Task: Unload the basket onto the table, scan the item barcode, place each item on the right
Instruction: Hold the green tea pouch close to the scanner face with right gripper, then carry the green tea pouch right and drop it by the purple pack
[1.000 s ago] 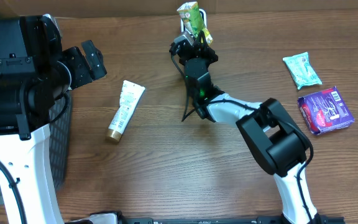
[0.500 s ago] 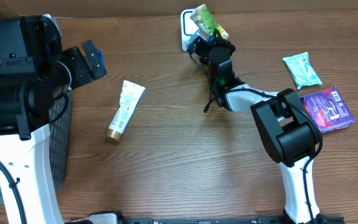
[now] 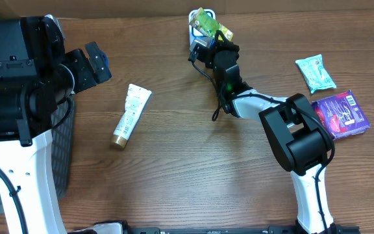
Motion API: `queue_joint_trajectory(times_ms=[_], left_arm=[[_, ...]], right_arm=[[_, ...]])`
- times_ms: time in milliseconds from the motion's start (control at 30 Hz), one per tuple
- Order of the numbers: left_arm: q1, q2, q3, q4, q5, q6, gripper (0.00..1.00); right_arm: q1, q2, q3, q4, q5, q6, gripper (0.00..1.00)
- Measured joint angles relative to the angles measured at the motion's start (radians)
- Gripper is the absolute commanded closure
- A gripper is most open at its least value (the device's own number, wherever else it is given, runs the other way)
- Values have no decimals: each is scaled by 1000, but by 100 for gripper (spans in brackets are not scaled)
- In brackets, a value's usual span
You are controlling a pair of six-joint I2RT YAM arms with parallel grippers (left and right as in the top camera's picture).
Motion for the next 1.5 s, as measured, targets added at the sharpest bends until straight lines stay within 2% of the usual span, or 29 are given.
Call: queue_joint_trajectory(times_ms=[167,400,567,700,800,900,1000,1100,1300,1500], left_arm=[[0,0,0,0,0,0,0],[0,0,0,0,0,0,0],[0,0,0,0,0,0,0],[0,0,0,0,0,0,0],[0,0,0,0,0,0,0],[0,0,0,0,0,0,0],[0,0,0,0,0,0,0],[0,0,0,0,0,0,0],[0,0,0,0,0,0,0],[0,0,0,0,0,0,0]], right_arm=[[31,0,0,128,46,-89,96],[108,0,0,132,61,-204,96],[164,0,-9,132,49,-208,96],[208,-3,-19,25,27,-155,96],[252,-9,-37,-134,-6,-42,96],[282,-26,-48,-180,-31,92,96],[297,-90,-53,-229,-47,200,96],[298,-207,-53,-356,-50,319,96],[263,-462,-52,-661,-71,713,96],[106,-621,-51,-984,-91,1164,96]])
